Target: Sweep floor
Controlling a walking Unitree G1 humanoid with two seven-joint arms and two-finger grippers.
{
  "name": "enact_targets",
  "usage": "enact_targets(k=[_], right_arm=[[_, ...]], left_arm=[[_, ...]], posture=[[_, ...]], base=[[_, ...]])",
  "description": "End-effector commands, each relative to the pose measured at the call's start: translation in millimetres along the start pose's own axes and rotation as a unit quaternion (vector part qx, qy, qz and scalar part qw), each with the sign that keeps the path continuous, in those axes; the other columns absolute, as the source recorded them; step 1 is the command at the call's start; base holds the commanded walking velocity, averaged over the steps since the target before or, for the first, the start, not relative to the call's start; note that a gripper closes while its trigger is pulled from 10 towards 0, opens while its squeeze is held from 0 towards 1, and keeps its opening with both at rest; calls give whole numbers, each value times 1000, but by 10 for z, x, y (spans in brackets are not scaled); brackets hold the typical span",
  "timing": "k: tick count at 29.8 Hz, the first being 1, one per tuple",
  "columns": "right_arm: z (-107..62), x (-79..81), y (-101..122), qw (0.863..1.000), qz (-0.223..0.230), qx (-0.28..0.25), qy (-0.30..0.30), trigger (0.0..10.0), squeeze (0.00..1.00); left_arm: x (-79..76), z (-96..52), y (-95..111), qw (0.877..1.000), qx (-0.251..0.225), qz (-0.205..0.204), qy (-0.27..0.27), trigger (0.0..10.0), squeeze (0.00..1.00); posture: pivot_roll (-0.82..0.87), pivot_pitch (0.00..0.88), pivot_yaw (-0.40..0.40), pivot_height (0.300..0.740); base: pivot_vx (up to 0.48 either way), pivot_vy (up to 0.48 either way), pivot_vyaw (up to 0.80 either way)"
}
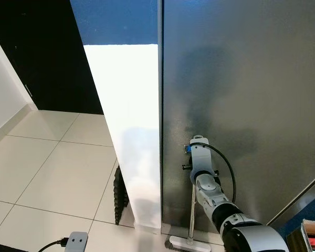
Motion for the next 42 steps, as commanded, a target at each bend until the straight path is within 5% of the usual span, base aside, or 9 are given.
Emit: enact_targets(k=[1,7,9,10,13,14,26,31,42], right_arm=[[16,-7,104,1000,9,-25,6,0,0],[-17,-141,-42,993,74,-36,84,0,0],[-25,-232,-65,990,82,-44,102,1020,0],[-34,-290,-85,990,67,-48,117,3020,0],[-50,-384,-123,988,46,-49,136,3765,0],[-62,-418,-143,987,35,-49,149,10000,0],[-129,-445,-145,973,29,-73,218,10000,0],[-164,-332,-78,958,24,-95,269,10000,0],[-152,-193,-3,955,25,-102,279,10000,0]], left_arm=[[7,-1,1,1000,-1,-10,-1,10000,0],[6,1,18,1000,-5,-23,3,10000,0],[85,-16,-36,1000,0,-30,8,10000,0],[132,-25,-19,1000,-6,-29,5,10000,0],[172,-33,24,1000,-15,-25,-1,10000,0],[180,-33,38,1000,-17,-24,-3,10000,0],[225,-37,51,1000,-12,-18,0,10000,0],[291,-54,12,1000,-8,-22,3,10000,0],[339,-62,43,999,-13,-30,5,10000,0]], posture=[[59,29,52,740],[44,20,63,740],[42,21,66,740],[40,21,70,740],[37,21,73,740],[32,20,78,740],[28,12,91,740],[35,2,96,740],[31,0,93,740]], base=[[0,0,0],[0,0,0],[0,0,0],[0,0,0],[0,0,0],[0,0,0],[-176,0,0],[-305,0,0],[-311,0,0]])
Point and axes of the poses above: a point about 5 cm out from each wrist's last joint towards the gripper, its own z axis pointing out of the wrist towards the gripper, its own y axis along the axis of the wrist's last joint, x = y × z, the point moved 2 cm from there along z, pointing out of the wrist towards the gripper, and after that the axes turned 10 degrees about -z, right-handed, at the moved point
